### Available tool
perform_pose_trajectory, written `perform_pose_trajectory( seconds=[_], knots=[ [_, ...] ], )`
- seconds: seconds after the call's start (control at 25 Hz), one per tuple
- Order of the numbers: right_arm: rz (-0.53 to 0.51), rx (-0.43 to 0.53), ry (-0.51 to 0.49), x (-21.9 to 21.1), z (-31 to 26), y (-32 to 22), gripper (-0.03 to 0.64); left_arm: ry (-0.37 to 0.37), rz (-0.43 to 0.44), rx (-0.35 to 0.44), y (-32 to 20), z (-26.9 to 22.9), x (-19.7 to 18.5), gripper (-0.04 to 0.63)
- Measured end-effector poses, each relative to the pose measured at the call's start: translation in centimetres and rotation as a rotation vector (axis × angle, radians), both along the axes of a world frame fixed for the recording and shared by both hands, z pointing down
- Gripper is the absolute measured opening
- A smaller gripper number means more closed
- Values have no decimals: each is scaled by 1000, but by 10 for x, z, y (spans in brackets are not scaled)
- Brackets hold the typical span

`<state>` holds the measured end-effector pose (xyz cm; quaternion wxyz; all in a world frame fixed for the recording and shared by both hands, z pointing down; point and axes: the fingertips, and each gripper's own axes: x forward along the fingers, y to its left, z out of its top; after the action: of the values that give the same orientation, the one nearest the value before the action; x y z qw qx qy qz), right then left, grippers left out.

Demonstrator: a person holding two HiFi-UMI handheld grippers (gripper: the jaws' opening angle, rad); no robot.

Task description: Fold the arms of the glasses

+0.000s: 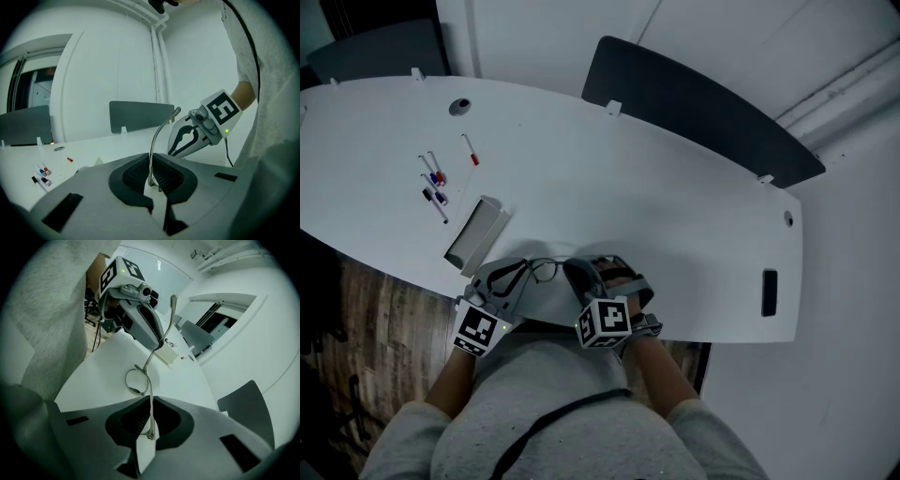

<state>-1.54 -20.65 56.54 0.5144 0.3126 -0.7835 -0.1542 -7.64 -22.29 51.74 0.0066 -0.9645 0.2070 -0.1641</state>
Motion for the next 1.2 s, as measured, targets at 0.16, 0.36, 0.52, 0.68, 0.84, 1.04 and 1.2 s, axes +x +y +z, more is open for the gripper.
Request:
perform_pose_trajectory(
  seconds=[0.16, 0.36, 0.52, 0.68, 0.84, 1.04, 1.2],
  knots=[
    [-9, -7, 20, 0, 2, -1, 34, 0, 2, -3, 1, 0, 0, 31],
    [-34, 3, 54, 0, 3, -1, 34, -3, 7, 0, 2, 1, 0, 31],
    [-26, 6, 42, 0, 4, 1, 34, -8, 12, 0, 3, 1, 0, 31],
    [6, 36, 16, 0, 2, 3, 34, -21, 13, 1, 5, 4, -3, 31],
    [31, 65, -15, 3, -5, 6, 35, -25, 14, 0, 7, 3, -4, 31],
    [115, 88, -128, 14, -23, 8, 34, -32, 17, 2, 9, 3, -4, 31],
    [263, 26, -327, 39, -34, 15, 35, -39, 19, 6, 11, 2, -3, 31]
  ],
)
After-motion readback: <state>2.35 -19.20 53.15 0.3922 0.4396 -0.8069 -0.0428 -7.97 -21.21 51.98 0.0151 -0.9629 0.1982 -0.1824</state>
